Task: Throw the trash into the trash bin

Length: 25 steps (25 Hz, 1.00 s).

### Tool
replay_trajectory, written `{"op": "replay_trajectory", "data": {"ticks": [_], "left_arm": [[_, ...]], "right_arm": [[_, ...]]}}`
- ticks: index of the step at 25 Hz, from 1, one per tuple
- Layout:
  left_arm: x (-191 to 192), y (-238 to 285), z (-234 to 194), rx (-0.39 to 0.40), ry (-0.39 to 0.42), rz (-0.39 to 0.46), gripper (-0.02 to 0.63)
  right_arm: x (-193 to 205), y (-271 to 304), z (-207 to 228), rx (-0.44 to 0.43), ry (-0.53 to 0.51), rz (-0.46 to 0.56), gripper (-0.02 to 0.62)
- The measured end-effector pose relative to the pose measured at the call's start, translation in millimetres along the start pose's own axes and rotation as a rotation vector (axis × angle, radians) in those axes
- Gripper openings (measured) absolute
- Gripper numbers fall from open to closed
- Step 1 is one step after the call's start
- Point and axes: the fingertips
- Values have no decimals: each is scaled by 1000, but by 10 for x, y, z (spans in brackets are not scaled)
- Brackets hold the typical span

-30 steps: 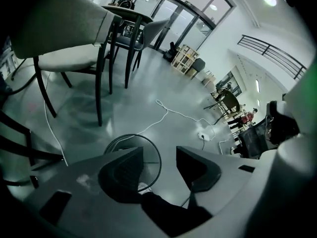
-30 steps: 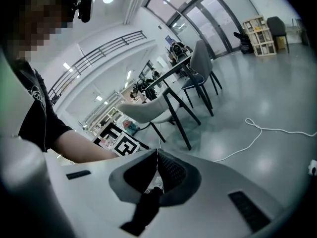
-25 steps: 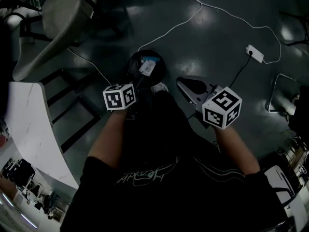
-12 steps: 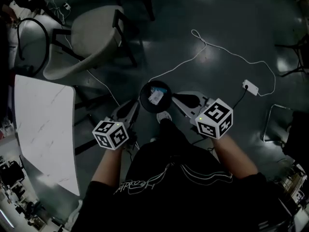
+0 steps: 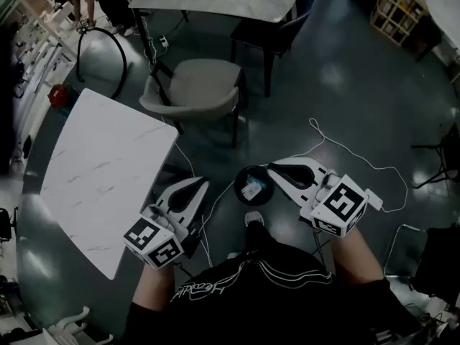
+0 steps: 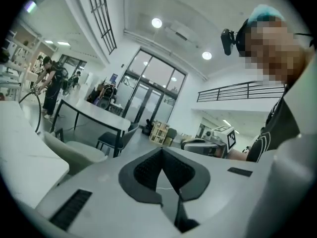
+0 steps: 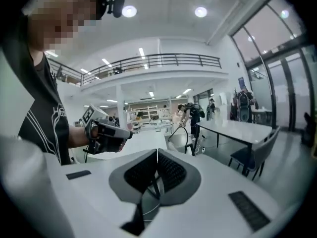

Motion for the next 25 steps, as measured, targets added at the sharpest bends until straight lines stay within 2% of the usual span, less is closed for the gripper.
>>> {"op": "replay_trajectory", "data": {"ticks": [2,5,8,11,16,20,25], "left_arm": [[-258,-309,185,5,30,44,5],[-553,-747,515,38,95,87,5],[-734,-1136,836,73,188,119,6],[-812,-1498,1087,68,275,134,6],[-684,-1786,1466,71,271,136,6],[-711,-1843,1468,80,235,150,6],[-736,-1961,1538,89,250,141,5]], "right_arm": [[-315,27,-401,-37,-52,32,32],[-672,61,-1005,-74,-76,95,32],[-878,71,-1542,-96,-32,156,32],[-954,27,-2026,-128,9,200,32],[-882,-246,-2441,-139,64,215,31],[-913,-234,-2502,-121,76,218,31],[-934,-197,-2656,-116,71,221,31]]}}
Point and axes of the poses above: the fingertips, and each gripper's own axes: y forward along the fingers, z to its right, x out of its underside, and after that the axes turned 10 degrees about z, right-handed
